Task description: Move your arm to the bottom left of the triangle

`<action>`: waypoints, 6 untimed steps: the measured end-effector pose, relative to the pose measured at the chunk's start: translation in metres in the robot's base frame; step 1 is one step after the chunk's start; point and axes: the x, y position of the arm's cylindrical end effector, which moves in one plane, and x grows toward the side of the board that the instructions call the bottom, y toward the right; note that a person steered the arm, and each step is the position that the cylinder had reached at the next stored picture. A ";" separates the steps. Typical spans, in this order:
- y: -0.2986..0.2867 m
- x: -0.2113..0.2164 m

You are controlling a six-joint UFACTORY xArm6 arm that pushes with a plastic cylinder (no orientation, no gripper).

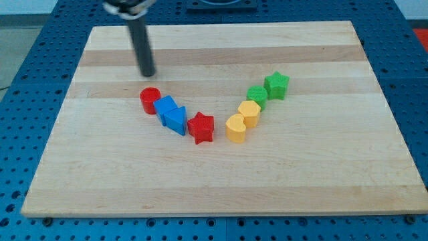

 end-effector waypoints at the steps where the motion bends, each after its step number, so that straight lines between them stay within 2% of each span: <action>1: -0.064 0.073; 2: -0.083 0.151; 3: -0.052 0.179; 6: 0.036 0.140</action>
